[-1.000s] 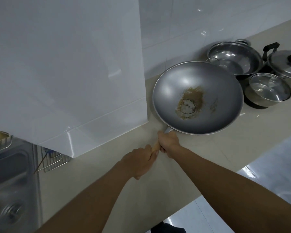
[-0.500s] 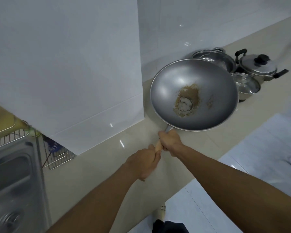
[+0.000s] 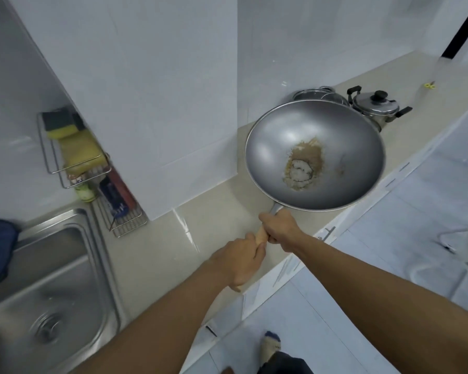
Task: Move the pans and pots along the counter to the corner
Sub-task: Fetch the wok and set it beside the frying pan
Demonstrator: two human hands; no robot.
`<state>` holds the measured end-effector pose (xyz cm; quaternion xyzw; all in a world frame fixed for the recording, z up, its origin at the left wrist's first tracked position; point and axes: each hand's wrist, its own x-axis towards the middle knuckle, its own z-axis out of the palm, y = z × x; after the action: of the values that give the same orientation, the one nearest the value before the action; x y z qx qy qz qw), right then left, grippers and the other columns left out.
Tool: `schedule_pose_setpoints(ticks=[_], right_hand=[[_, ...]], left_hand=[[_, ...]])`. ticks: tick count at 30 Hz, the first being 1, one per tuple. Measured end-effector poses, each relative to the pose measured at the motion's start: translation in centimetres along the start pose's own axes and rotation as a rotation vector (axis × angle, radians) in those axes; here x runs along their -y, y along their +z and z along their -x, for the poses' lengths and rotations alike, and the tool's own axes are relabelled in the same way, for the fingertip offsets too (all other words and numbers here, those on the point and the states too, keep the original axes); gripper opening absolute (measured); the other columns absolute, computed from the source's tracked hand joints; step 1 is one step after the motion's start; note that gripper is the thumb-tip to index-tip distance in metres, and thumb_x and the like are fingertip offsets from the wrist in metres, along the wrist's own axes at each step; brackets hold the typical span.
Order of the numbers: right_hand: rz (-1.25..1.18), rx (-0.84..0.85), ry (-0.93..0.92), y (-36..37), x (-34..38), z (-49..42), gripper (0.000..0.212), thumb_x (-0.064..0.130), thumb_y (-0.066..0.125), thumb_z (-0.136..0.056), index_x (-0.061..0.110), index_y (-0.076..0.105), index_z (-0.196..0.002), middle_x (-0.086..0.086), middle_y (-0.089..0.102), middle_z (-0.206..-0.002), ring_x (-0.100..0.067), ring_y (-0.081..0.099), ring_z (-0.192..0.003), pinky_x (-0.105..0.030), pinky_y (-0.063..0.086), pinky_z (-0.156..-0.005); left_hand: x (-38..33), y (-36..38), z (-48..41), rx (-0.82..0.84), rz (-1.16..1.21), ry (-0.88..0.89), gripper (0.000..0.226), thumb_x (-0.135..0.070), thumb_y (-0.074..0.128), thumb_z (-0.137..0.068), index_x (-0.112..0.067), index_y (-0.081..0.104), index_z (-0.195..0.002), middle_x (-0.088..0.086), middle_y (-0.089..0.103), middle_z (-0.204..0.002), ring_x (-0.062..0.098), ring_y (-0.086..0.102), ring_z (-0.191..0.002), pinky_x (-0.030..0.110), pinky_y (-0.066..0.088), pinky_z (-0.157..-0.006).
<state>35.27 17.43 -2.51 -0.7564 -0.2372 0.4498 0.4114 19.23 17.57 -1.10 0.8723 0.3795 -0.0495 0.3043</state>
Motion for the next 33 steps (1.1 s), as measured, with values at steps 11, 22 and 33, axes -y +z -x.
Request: schedule_pose_setpoints(ticks=[11, 22, 33], right_hand=[[0.076, 0.102, -0.091, -0.6, -2.5, 9.3, 0.033, 0.012, 0.056, -0.083, 0.014, 0.037, -0.056, -0.004, 0.037, -0.048, -0.017, 0.033, -0.04, -0.026, 0.028, -0.044], [0.296, 0.314, -0.123, 1.9, -9.1, 19.7, 0.028, 0.018, 0.057, -0.086, 0.013, 0.044, -0.061, -0.005, 0.042, -0.053, -0.019, 0.04, -0.046, -0.028, 0.035, -0.048], [0.493, 0.575, -0.208, 13.9, -12.2, 34.0, 0.022, 0.019, 0.052, -0.088, 0.0, 0.062, -0.084, -0.023, 0.063, -0.076, -0.023, 0.05, -0.058, -0.032, 0.042, -0.056]], left_hand=[[-3.8, 3.0, 9.8, -0.021, 0.11, -0.126, 0.039, -0.053, 0.022, -0.102, -0.019, 0.042, -0.105, 0.002, 0.058, -0.085, 0.018, 0.057, -0.071, 0.036, 0.045, -0.064], [-7.5, 10.5, 23.8, -0.092, 0.209, -0.36, 0.041, -0.047, 0.02, -0.102, -0.012, 0.041, -0.101, 0.009, 0.055, -0.069, 0.026, 0.053, -0.054, 0.036, 0.046, -0.054], [-3.3, 14.3, 41.4, -0.207, 0.167, -0.527, 0.027, -0.016, 0.045, -0.096, -0.008, 0.038, -0.12, 0.011, 0.056, -0.099, 0.028, 0.056, -0.07, 0.032, 0.038, -0.051]])
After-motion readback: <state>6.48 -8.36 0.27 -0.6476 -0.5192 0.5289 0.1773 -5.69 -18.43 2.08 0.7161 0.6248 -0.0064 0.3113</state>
